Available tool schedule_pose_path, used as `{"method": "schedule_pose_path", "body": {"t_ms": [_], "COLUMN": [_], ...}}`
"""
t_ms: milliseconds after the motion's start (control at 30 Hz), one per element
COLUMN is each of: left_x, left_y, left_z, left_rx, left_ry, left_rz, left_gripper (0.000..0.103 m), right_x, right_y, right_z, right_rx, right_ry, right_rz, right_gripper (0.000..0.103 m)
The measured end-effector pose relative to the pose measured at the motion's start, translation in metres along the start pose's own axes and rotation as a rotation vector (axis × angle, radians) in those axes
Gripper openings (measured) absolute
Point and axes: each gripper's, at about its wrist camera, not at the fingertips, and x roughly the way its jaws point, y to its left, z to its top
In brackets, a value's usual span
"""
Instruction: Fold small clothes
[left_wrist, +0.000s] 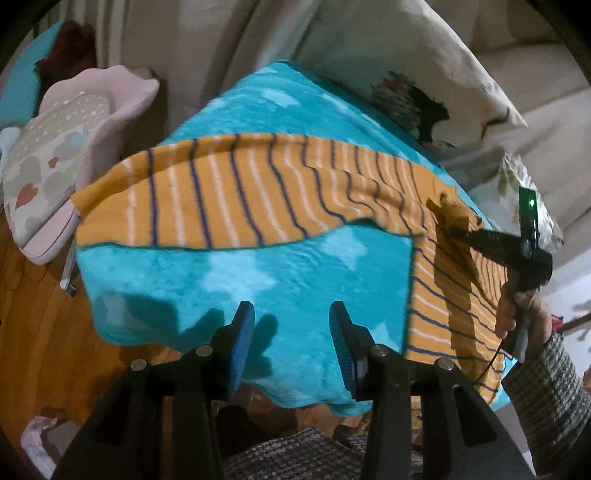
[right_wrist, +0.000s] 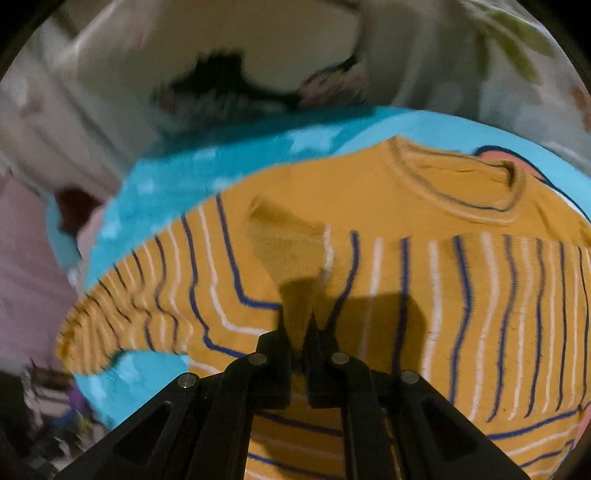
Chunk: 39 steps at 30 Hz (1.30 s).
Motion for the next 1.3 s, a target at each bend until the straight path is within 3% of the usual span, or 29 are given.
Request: {"method": "schedule_pose_path", "body": {"t_ms": [67, 200, 567, 733, 900, 1067, 1200, 1300], "left_x": [0.001, 0.0, -0.017, -0.02, -0.023, -0.02, 0.001, 0.016], "left_y": [0.008, 0.021, 0.085, 0.107, 0.128, 0.131, 0.123, 0.122], "left_z": [0.003, 0.01, 0.023, 0.03, 0.041, 0.053, 0.07, 0.079], "left_rx": [-0.016, -0.049, -0.172, -0.184, -0.177, -0.069, 0.065, 0.099], "left_ry": [-0.002, -0.011, -0.062, -0.089, -0.119, -0.155, -0.099, -0.065], "left_rz": [0.003, 0.006, 0.091, 0.145, 0.175, 0.164, 0.115, 0.112], "left_gripper": [0.041, 0.041, 0.043, 0.053, 0.057, 0.067, 0.068, 0.068], "right_x": [0.003, 0.003, 0.01, 0.01, 0.009, 0.008, 0.007, 0.008], "right_y": [0.01, 0.024, 0.098, 0.126, 0.142, 0.141, 0.136, 0.135], "right_z": [-0.004, -0.006, -0.018, -0.025, -0.034, -0.035, -0.036, -0.034], "right_rx": [-0.02, -0.072, -0.202, -0.239, -0.263, -0.24, -0.203, -0.191], "right_ry": [0.019, 0.035, 0.071, 0.088, 0.104, 0.111, 0.114, 0.113], "right_rz": [0.002, 0.008, 0.096, 0.133, 0.142, 0.141, 0.135, 0.128], "right_gripper": [0.013, 0.031, 0.033, 0.034, 0.035, 0.04, 0.04, 0.04]}}
